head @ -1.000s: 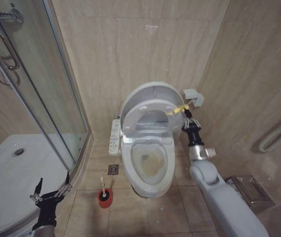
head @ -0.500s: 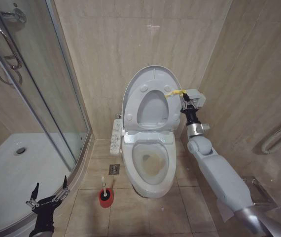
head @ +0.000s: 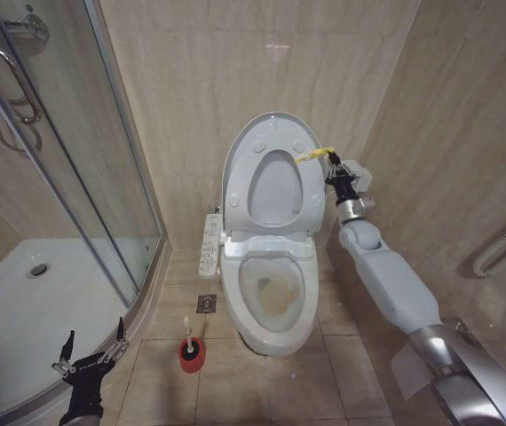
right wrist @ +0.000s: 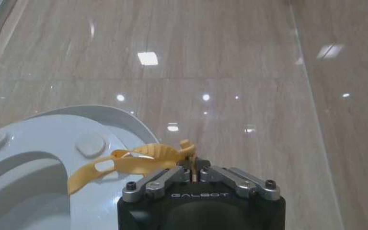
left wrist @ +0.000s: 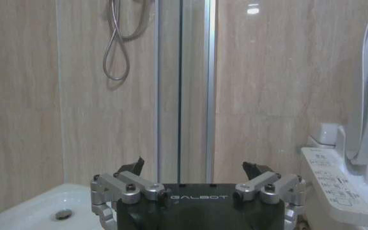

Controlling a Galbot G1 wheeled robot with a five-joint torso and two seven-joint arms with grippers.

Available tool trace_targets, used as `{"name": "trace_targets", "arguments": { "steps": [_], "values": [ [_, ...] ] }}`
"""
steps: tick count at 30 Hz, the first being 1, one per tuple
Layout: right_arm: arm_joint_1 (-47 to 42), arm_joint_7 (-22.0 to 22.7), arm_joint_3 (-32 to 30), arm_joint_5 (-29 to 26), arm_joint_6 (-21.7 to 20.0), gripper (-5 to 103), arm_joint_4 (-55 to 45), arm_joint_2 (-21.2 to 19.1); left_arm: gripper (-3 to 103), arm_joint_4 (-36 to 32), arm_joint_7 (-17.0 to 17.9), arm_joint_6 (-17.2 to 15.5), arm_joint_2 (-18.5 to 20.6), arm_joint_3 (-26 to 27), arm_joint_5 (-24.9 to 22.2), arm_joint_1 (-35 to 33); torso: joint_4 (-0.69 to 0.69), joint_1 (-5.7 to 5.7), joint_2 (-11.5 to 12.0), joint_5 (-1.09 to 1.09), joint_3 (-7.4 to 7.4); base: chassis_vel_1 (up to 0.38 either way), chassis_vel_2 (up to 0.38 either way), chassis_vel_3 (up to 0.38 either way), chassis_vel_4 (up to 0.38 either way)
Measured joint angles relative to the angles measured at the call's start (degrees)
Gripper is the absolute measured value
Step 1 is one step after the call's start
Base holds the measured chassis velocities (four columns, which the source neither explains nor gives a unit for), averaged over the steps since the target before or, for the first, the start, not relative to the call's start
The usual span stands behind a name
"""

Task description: Open the toilet lid, clean the toilet bowl with a toilet brush, close the toilet lid, and flush.

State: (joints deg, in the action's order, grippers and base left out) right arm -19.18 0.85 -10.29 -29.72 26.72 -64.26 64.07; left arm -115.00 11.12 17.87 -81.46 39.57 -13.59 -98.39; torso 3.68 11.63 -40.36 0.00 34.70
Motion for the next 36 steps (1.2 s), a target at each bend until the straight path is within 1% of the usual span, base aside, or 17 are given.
{"name": "trace_targets", "arguments": {
  "steps": [8, 9, 12, 14, 15, 19, 22, 23, 24, 27, 28, 30, 31, 32, 33, 34, 36],
  "values": [
    [1.5, -1.3, -0.6, 0.9, 0.1, 4, 2.5, 1.4, 100, 1.0, 0.0, 0.0, 2.0, 1.4, -1.8, 0.7, 0.03, -0.01, 0.0, -0.01, -0.01, 0.000, 0.000, 0.000, 0.000],
    [1.5, -1.5, -0.6, 0.9, 0.1, 25, 2.6, 1.5, 100, 1.1, 0.0, 0.1, 2.3, 1.7, -2.2, 0.7, 0.04, -0.01, 0.0, 0.00, -0.01, 0.000, 0.000, 0.000, 0.000],
    [1.5, -1.8, -0.8, 1.0, 0.1, 25, 2.5, 1.5, 100, 1.2, 0.0, 0.1, 2.7, 1.9, -2.5, 0.8, 0.03, -0.01, 0.0, -0.01, -0.01, 0.000, 0.000, 0.000, 0.000],
    [1.1, -1.9, -1.2, 1.0, 0.1, 25, 1.8, 1.3, 100, 1.2, 0.0, 0.2, 2.7, 1.8, -2.6, 0.9, 0.00, -0.01, 0.0, -0.01, -0.01, 0.000, 0.000, 0.000, 0.000],
    [0.4, -1.9, -1.5, 1.0, 0.1, 51, 1.0, 1.0, 100, 1.2, 0.0, 0.3, 2.6, 1.7, -2.6, 0.9, 0.00, -0.01, 0.0, -0.01, -0.01, 0.000, 0.000, 0.000, 0.000],
    [-1.9, -1.9, -1.9, 0.9, -0.1, 51, -1.7, 0.2, 100, 1.2, 0.0, 0.4, 2.6, 1.5, -2.6, 0.9, -0.01, -0.01, 0.0, -0.01, -0.01, 0.000, 0.000, 0.000, 0.000],
    [-6.2, -1.3, -2.7, 0.3, -0.5, 51, -6.8, -1.5, 100, 1.1, 0.0, 0.4, 2.7, 1.5, -2.6, 1.0, -0.01, -0.01, 0.0, 0.00, -0.02, 0.000, 0.000, 0.000, 0.000],
    [-6.2, -1.3, -2.7, 0.3, -0.5, 51, -6.8, -1.5, 100, 1.1, 0.0, 0.4, 2.7, 1.5, -2.6, 1.0, -0.01, -0.01, 0.0, 0.00, -0.02, 0.000, 0.000, 0.000, 0.000],
    [-8.1, -0.9, -3.1, 0.1, -0.5, 79, -8.9, -2.2, 100, 1.0, 0.0, 0.4, 2.9, 1.5, -2.8, 1.0, 0.00, -0.01, 0.0, 0.00, -0.01, 0.000, 0.000, 0.000, 0.000],
    [-13.6, -0.1, -4.0, -1.0, -0.6, 79, -15.5, -4.5, 100, 0.7, 0.0, 0.5, 3.4, 1.6, -3.4, 1.3, 0.00, -0.01, 0.0, -0.01, -0.02, 0.000, 0.000, 0.000, 0.000],
    [-13.6, -0.1, -4.0, -1.0, -0.6, 79, -15.5, -4.5, 100, 0.7, 0.0, 0.5, 3.4, 1.6, -3.4, 1.3, 0.00, -0.01, 0.0, -0.01, -0.02, 0.000, 0.000, 0.000, 0.000],
    [-17.2, 0.1, -4.7, -1.5, -0.4, 79, -20.1, -5.9, 100, 0.5, 0.1, 0.5, 3.6, 1.6, -3.6, 1.4, 0.00, -0.01, 0.0, 0.01, -0.01, 0.000, 0.000, 0.000, 0.000],
    [-20.0, 0.4, -5.1, -1.7, -0.3, 100, -23.0, -6.6, 100, 0.4, 0.1, 0.5, 3.6, 1.6, -3.6, 1.4, -0.02, -0.01, 0.0, -0.01, -0.02, 0.000, 0.000, 0.000, 0.000],
    [-23.1, 0.9, -5.6, -1.7, -0.2, 100, -25.9, -7.2, 100, 0.3, 0.2, 0.5, 3.6, 1.6, -3.6, 1.4, -0.02, -0.01, 0.0, -0.02, -0.02, 0.000, 0.000, 0.000, 0.000],
    [-23.1, 0.9, -5.6, -1.7, -0.2, 100, -25.9, -7.2, 100, 0.3, 0.2, 0.5, 3.6, 1.6, -3.6, 1.4, -0.02, -0.01, 0.0, -0.02, -0.02, 0.000, 0.000, 0.000, 0.000],
    [-25.2, 1.3, -5.9, -1.7, -0.3, 100, -27.8, -7.6, 100, 0.2, 0.2, 0.5, 3.6, 1.6, -3.7, 1.3, -0.01, -0.01, 0.0, -0.01, -0.02, 0.000, 0.000, 0.000, 0.000],
    [-32.0, 2.4, -7.0, -1.4, -0.4, 100, -33.3, -8.0, 100, -0.5, 0.3, 0.5, 3.6, 1.4, -3.7, 1.1, 0.00, -0.01, 0.0, -0.01, -0.02, 0.000, 0.000, 0.000, 0.000]
  ]
}}
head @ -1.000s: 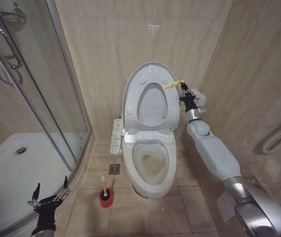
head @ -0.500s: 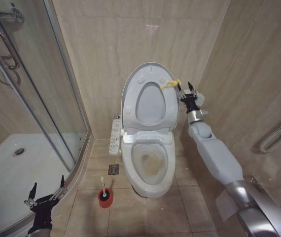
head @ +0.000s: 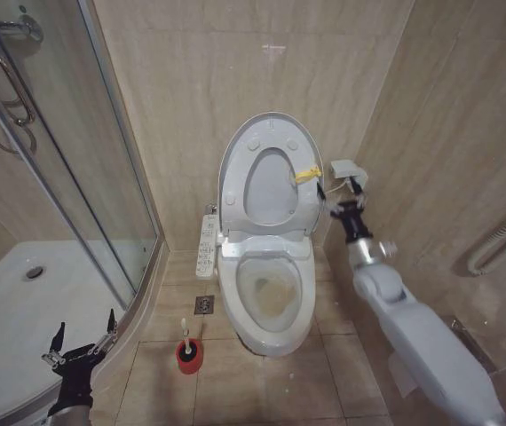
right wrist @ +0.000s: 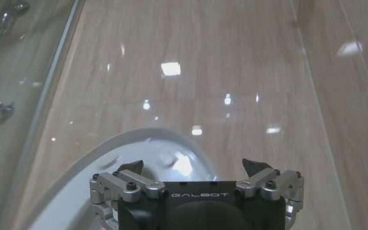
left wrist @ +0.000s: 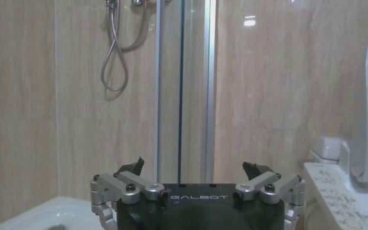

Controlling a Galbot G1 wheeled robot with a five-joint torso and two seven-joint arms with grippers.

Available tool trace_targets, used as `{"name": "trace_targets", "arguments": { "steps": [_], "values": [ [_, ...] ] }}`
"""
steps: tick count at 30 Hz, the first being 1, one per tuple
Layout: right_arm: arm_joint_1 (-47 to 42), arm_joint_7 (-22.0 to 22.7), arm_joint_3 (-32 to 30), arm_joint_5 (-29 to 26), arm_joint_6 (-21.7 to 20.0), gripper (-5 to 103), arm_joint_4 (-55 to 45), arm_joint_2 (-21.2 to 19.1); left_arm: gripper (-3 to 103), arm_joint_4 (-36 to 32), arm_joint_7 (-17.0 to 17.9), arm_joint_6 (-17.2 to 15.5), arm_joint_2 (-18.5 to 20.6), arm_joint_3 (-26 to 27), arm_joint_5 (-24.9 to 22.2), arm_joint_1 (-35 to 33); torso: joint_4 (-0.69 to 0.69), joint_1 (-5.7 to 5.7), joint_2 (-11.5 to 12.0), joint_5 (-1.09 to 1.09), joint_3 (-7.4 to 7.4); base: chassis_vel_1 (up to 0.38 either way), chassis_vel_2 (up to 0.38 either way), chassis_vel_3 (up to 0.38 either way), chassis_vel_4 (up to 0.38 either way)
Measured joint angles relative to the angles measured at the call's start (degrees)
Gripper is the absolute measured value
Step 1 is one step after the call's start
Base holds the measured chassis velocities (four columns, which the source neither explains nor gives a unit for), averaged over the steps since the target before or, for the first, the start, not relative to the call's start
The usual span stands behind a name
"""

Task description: Open the toilet lid, clean the toilet bowl with a toilet brush, close the toilet lid, and flush.

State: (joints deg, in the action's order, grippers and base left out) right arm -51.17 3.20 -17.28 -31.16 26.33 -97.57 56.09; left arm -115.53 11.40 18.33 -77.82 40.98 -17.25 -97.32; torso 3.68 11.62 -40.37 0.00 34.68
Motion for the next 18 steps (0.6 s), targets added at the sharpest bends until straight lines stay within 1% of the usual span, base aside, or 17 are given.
{"name": "trace_targets", "arguments": {
  "steps": [1, 3, 4, 7, 8, 10, 11, 13, 14, 15, 18],
  "values": [
    [0.0, 0.0, 0.0, 0.0, 0.0, 100, 0.0, 0.0, 100, 0.0, 0.0, 0.0, 0.0, 0.0, 0.0, 0.0, 0.00, 0.00, 0.0, 0.00, 0.00, 0.000, 0.000, 0.000, 0.000],
    [-6.5, 1.2, -0.8, 1.2, 0.4, 100, -4.1, 0.4, 100, -0.9, 0.1, -0.1, 0.2, -0.1, 0.0, -0.1, -0.01, 0.00, 0.0, 0.01, 0.00, 0.000, 0.000, 0.000, 0.000],
    [-6.5, 1.2, -0.8, 1.2, 0.4, 100, -4.1, 0.4, 100, -0.9, 0.1, -0.1, 0.2, -0.1, 0.0, -0.1, -0.01, 0.00, 0.0, 0.01, 0.00, 0.000, 0.000, 0.000, 0.000],
    [-14.4, 2.9, -1.8, 2.6, 1.4, 100, -8.2, 1.3, 100, -2.1, 0.1, -0.2, 0.9, -0.5, 0.1, -0.4, -0.02, 0.00, 0.0, 0.01, 0.00, 0.000, 0.000, 0.000, 0.000],
    [-14.4, 2.9, -1.8, 2.6, 1.4, 100, -8.2, 1.3, 100, -2.1, 0.1, -0.2, 0.9, -0.5, 0.1, -0.4, -0.02, 0.00, 0.0, 0.01, 0.00, 0.000, 0.000, 0.000, 0.000],
    [-20.3, 4.0, -3.9, 4.1, 1.6, 100, -11.7, 2.5, 100, -2.9, 0.1, -0.1, 1.2, -0.7, 0.2, -0.9, -0.01, 0.00, 0.0, 0.00, 0.00, 0.000, 0.000, 0.000, 0.000],
    [-20.3, 4.0, -3.9, 4.1, 1.6, 100, -11.7, 2.5, 100, -2.9, 0.1, -0.1, 1.2, -0.7, 0.2, -0.9, -0.01, 0.00, 0.0, 0.00, 0.00, 0.000, 0.000, 0.000, 0.000],
    [-24.6, 4.7, -6.1, 5.1, 1.6, 100, -14.0, 3.4, 100, -3.4, 0.0, 0.4, 1.4, -0.9, 0.4, -1.3, -0.01, -0.01, 0.0, 0.00, 0.00, 0.000, 0.000, 0.000, 0.000],
    [-28.2, 5.5, -7.7, 5.9, 1.6, 100, -15.8, 3.7, 100, -3.7, -0.1, 0.7, 1.4, -1.1, 0.5, -1.6, -0.01, -0.01, 0.0, 0.00, 0.00, 0.000, 0.000, 0.000, 0.000],
    [-28.2, 5.5, -7.7, 5.9, 1.6, 100, -15.8, 3.7, 100, -3.7, -0.1, 0.7, 1.4, -1.1, 0.5, -1.6, -0.01, -0.01, 0.0, 0.00, 0.00, 0.000, 0.000, 0.000, 0.000],
    [-34.1, 7.4, -9.7, 7.2, 1.7, 100, -17.8, 3.9, 100, -4.0, -0.3, 0.8, 1.6, -1.5, 0.9, -1.8, -0.01, -0.01, 0.0, 0.00, 0.00, 0.000, 0.000, 0.000, 0.000]
  ]
}}
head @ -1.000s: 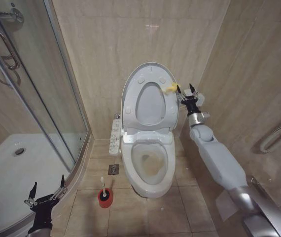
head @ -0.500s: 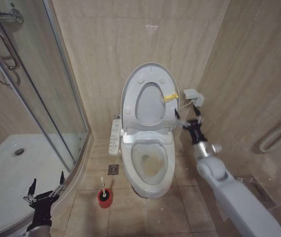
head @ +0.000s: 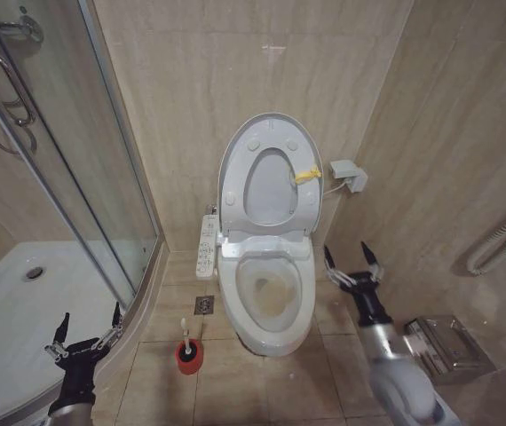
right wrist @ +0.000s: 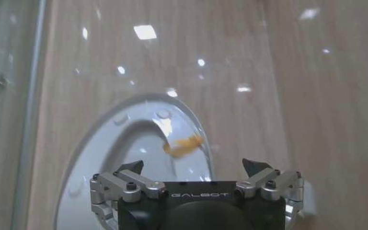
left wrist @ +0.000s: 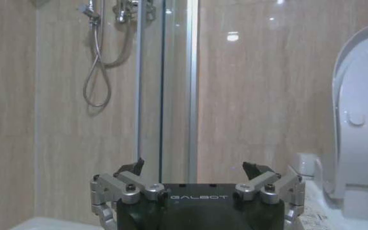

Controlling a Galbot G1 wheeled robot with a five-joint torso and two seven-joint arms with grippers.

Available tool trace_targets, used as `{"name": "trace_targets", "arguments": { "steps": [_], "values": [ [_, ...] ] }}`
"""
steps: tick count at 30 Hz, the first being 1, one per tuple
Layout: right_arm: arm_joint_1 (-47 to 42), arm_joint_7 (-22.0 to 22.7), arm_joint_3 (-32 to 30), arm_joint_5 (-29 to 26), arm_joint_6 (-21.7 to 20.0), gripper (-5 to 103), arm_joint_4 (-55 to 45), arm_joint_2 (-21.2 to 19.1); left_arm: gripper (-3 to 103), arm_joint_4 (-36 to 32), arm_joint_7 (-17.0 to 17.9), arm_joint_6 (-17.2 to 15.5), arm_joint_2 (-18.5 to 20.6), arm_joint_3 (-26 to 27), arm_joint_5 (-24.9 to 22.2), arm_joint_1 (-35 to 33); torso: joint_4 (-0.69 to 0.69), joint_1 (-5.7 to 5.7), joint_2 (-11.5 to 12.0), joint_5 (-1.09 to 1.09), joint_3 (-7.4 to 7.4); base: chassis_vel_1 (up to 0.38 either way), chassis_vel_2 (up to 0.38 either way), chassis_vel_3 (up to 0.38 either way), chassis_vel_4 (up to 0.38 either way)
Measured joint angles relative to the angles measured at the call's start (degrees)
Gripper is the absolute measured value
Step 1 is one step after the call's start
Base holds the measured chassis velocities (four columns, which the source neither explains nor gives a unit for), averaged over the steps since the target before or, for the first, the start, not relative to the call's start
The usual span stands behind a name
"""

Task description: Open the toilet lid, clean the toilet bowl with a toilet brush, close the toilet lid, and flush.

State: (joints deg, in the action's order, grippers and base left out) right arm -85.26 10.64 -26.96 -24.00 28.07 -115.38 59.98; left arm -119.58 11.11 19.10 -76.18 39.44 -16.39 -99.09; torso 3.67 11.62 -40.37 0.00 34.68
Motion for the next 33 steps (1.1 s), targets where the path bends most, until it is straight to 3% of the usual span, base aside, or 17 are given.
{"name": "trace_targets", "arguments": {
  "steps": [8, 12, 13, 14, 15, 17, 18, 19, 22, 23, 24, 25, 26, 29, 33],
  "values": [
    [-4.7, 6.2, -3.1, -1.3, -2.9, 100, -2.1, 4.1, 100, 2.2, -1.0, 0.2, 0.3, -1.6, 1.0, 0.8, -0.01, 0.00, 0.0, 0.00, 0.00, 0.000, 0.000, 0.000, 0.000],
    [-6.0, 6.1, -3.7, -1.7, -2.9, 100, -2.0, 7.2, 100, 7.9, -4.8, 2.8, 0.9, -1.5, 2.7, 3.5, 0.00, 0.01, 0.0, -0.01, 0.01, 0.000, 0.000, 0.000, 0.000],
    [-6.0, 2.6, -3.9, -0.2, -0.3, 100, -0.7, 8.4, 100, 11.0, -6.5, 4.1, 1.3, -1.4, 3.1, 5.0, 0.00, 0.01, 0.0, -0.01, 0.01, 0.000, 0.000, 0.000, 0.000],
    [-5.3, -4.2, -4.6, 1.6, 4.5, 100, 1.8, 9.6, 100, 14.4, -8.8, 5.5, 1.9, -1.5, 2.4, 6.7, 0.02, 0.01, 0.0, -0.02, 0.01, 0.000, 0.000, 0.000, 0.000],
    [-5.3, -4.2, -4.6, 1.6, 4.5, 100, 1.8, 9.6, 100, 14.4, -8.8, 5.5, 1.9, -1.5, 2.4, 6.7, 0.02, 0.01, 0.0, -0.02, 0.01, 0.000, 0.000, 0.000, 0.000],
    [-3.9, -12.1, -4.4, 1.7, 8.6, 100, 5.0, 10.2, 100, 19.2, -14.4, 8.5, 2.6, -1.3, -1.2, 9.1, 0.04, 0.01, 0.0, 0.00, 0.01, 0.000, 0.000, 0.000, 0.000],
    [-2.7, -15.4, -3.6, -0.4, 9.4, 100, 6.1, 10.2, 100, 22.1, -18.9, 10.5, 3.0, -0.6, -3.5, 10.1, 0.01, 0.01, 0.0, -0.02, 0.02, 0.000, 0.000, 0.000, 0.000],
    [-2.7, -15.4, -3.6, -0.4, 9.4, 100, 6.1, 10.2, 100, 22.1, -18.9, 10.5, 3.0, -0.6, -3.5, 10.1, 0.01, 0.01, 0.0, -0.02, 0.02, 0.000, 0.000, 0.000, 0.000],
    [0.2, -24.7, -2.7, -5.9, 11.3, 100, 9.7, 10.7, 100, 29.7, -30.6, 14.9, 3.9, 0.0, -7.8, 13.6, -0.04, 0.02, 0.0, -0.01, 0.02, 0.000, 0.000, 0.000, 0.000],
    [0.2, -24.7, -2.7, -5.9, 11.3, 100, 9.7, 10.7, 100, 29.7, -30.6, 14.9, 3.9, 0.0, -7.8, 13.6, -0.04, 0.02, 0.0, -0.01, 0.02, 0.000, 0.000, 0.000, 0.000],
    [0.9, -29.8, -2.7, -8.2, 12.3, 100, 11.3, 11.1, 100, 33.4, -34.6, 16.5, 4.3, -0.7, -9.7, 15.7, -0.03, 0.02, 0.0, -0.01, 0.02, 0.000, 0.000, 0.000, 0.000],
    [1.2, -32.9, -2.6, -9.8, 12.8, 100, 12.0, 11.3, 100, 35.8, -36.4, 17.3, 4.6, -1.4, -10.5, 17.2, -0.01, 0.02, 0.0, 0.00, 0.02, 0.000, 0.000, 0.000, 0.000],
    [1.2, -32.9, -2.6, -9.8, 12.8, 100, 12.0, 11.3, 100, 35.8, -36.4, 17.3, 4.6, -1.4, -10.5, 17.2, -0.01, 0.02, 0.0, 0.00, 0.02, 0.000, 0.000, 0.000, 0.000],
    [1.8, -42.5, -2.6, -15.2, 13.1, 100, 13.5, 12.3, 100, 43.5, -40.1, 18.8, 4.8, -4.2, -11.2, 22.1, 0.01, 0.02, 0.0, -0.01, 0.02, 0.000, 0.000, 0.000, 0.000],
    [2.0, -44.2, -2.6, -18.6, 11.7, 100, 12.2, 12.2, 100, 48.1, -42.2, 19.0, 4.6, -7.4, -10.6, 26.1, 0.00, 0.02, 0.0, 0.00, 0.02, 0.000, 0.000, 0.000, 0.000]
  ]
}}
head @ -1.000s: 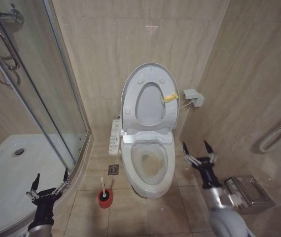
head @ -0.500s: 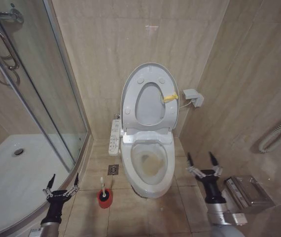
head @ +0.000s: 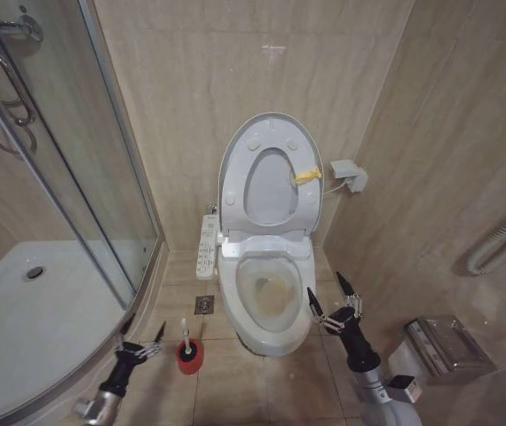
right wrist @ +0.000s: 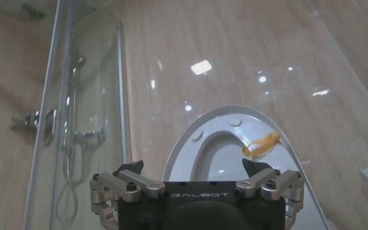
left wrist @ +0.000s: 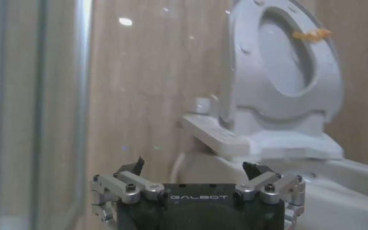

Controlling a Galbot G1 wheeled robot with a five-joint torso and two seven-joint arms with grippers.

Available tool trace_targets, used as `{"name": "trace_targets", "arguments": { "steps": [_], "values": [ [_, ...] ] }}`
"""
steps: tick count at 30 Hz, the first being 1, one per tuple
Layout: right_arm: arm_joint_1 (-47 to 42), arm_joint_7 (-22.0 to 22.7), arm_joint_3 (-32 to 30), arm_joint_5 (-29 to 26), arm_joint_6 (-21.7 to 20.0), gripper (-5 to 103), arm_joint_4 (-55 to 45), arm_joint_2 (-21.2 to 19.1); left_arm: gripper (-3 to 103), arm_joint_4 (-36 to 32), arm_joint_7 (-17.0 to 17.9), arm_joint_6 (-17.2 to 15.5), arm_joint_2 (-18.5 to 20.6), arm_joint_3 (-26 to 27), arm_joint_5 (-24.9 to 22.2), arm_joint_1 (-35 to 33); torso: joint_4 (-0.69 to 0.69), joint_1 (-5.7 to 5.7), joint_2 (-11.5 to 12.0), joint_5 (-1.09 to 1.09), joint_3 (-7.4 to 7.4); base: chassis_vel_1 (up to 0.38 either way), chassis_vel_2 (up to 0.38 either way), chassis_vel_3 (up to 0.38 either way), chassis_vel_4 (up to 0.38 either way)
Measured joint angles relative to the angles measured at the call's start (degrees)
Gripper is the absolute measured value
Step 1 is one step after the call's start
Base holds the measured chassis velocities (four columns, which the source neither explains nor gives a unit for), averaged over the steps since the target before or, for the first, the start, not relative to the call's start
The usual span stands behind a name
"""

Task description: Open the toilet lid, clean the toilet bowl with a toilet brush, close the toilet lid, and flush.

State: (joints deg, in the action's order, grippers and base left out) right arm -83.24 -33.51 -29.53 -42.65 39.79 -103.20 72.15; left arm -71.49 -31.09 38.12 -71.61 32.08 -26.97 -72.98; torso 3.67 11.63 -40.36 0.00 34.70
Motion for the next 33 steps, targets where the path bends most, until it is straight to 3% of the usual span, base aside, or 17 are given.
{"name": "trace_targets", "arguments": {
  "steps": [5, 11, 21, 33],
  "values": [
    [-0.3, 3.5, -0.4, -0.5, -1.1, 100, -2.2, -1.1, 100, 6.5, -0.1, 1.1, -0.7, -3.2, 4.2, 5.0, 0.02, 0.00, 0.0, 0.00, 0.00, 0.000, 0.000, 0.000, 0.000],
    [-0.7, 8.9, -0.8, 1.7, -1.1, 100, -4.6, -1.9, 100, 13.4, 3.9, 1.8, -1.5, -6.1, 7.1, 10.0, 0.00, 0.00, 0.0, 0.00, 0.00, 0.000, 0.000, 0.000, 0.000],
    [-1.3, 9.6, -0.2, 3.4, -1.1, 100, -8.2, -1.6, 100, 21.3, 5.6, 1.7, -3.7, -8.2, 8.9, 15.4, 0.01, 0.00, 0.0, 0.00, 0.00, 0.000, 0.000, 0.000, 0.000],
    [-1.0, 9.5, 0.3, 4.2, -1.1, 100, -8.2, -1.0, 96, 23.6, 5.7, 1.7, -3.7, -9.9, 11.1, 16.3, -0.01, -0.01, 0.0, 0.00, -0.01, 0.000, 0.000, 0.000, 0.000]
  ]
}}
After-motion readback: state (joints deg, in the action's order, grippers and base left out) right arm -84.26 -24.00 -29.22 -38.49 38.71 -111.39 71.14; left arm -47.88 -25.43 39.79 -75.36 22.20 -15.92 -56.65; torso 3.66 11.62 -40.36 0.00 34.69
